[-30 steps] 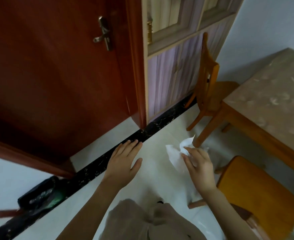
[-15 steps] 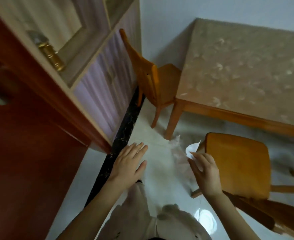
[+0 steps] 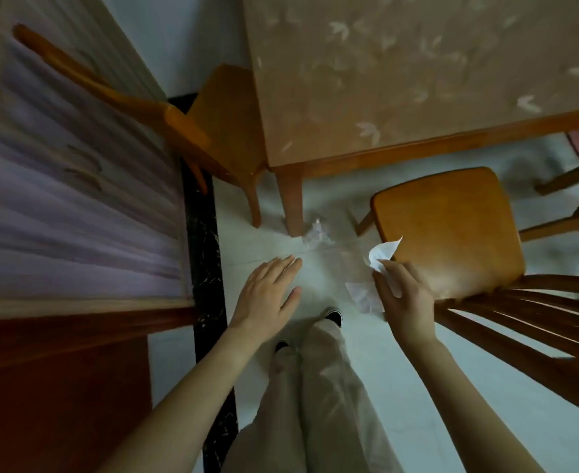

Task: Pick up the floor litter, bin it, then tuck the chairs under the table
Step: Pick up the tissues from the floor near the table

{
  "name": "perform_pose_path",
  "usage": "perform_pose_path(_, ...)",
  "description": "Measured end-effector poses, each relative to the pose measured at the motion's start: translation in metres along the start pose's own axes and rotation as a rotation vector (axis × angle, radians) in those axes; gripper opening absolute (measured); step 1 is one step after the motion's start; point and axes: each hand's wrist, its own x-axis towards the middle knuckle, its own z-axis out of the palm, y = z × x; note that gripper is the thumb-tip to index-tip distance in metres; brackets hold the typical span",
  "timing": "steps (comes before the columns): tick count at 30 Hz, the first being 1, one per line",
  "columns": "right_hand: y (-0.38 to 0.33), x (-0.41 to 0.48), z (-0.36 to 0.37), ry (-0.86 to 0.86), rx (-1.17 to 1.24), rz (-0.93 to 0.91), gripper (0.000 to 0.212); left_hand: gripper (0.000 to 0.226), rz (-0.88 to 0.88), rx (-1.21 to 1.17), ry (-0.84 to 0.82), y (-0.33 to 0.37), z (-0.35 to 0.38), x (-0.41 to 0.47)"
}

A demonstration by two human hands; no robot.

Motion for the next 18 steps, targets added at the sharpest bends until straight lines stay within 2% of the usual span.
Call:
perform_pose_path(5,0.085,0.04,0.08,-0.007,-0.01,0.12,0.019,0.056,-0.029,-0.008,-0.078,-0.039,0.084,0.082)
perform_pose_path(11,0.213,0.069,0.207,-0.05,-0.034,0.194,0.022,0.053,-0.03,0.027,-0.15,-0.121,0.218,0.171)
perform_pose_path(18,0.365,0.097,0.366,-0.063,-0.047,0.125,0.02,0.058,0.077,0.053,-0.161,-0.216,0.397,0.284)
